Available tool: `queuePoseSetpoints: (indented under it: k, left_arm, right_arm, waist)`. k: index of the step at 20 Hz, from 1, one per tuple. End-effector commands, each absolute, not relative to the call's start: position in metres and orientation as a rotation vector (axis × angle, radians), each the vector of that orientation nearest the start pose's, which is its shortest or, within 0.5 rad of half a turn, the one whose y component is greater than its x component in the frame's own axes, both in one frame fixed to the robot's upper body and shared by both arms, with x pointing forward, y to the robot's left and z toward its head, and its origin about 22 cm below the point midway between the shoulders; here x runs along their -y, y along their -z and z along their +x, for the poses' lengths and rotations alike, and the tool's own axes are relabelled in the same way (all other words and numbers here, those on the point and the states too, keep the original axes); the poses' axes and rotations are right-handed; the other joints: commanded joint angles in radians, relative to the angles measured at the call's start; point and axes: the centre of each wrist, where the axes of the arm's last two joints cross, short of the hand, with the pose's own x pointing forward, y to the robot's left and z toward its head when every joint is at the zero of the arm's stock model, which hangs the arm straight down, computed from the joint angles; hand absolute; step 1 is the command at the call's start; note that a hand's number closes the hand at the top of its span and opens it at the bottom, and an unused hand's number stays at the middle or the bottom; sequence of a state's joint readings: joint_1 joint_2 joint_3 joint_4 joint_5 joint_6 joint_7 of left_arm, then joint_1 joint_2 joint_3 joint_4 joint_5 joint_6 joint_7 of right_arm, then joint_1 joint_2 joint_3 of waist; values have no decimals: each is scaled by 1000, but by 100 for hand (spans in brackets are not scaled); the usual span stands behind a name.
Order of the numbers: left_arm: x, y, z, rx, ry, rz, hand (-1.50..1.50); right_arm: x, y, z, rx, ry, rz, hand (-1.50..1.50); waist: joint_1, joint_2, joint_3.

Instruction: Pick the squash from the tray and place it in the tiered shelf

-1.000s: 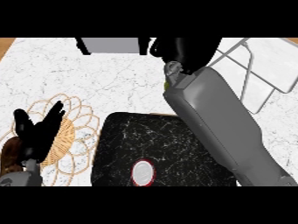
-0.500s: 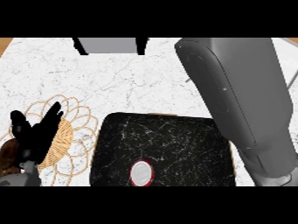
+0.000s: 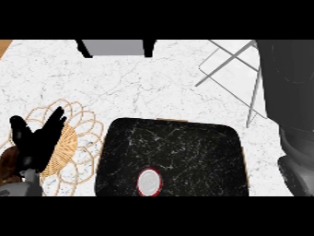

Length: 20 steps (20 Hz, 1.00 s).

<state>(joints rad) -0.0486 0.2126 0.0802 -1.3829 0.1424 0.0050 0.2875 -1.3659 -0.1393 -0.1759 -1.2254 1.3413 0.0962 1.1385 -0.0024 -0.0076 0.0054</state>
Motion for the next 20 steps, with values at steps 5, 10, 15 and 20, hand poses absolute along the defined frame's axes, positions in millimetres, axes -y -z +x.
queuePoseSetpoints:
  k: [5, 10, 15, 20]
  left_arm:
    - [-310, 30, 252, 1109, -52, 106, 0]
    - [-298, 25, 251, 1109, -48, 84, 0]
    - [-291, 20, 256, 1113, -25, 71, 0]
    - [-292, 35, 242, 1117, -53, 103, 0]
  right_arm:
    - [149, -370, 393, 1096, -54, -1377, 150]
    - [171, -343, 406, 1066, -89, -1400, 150]
    - [183, -339, 425, 1072, -52, -1409, 150]
    - [230, -318, 415, 1074, -92, -1437, 150]
  waist:
    - [-1, 8, -6]
    - [5, 8, -6]
    - [21, 13, -6]
    - [2, 7, -5]
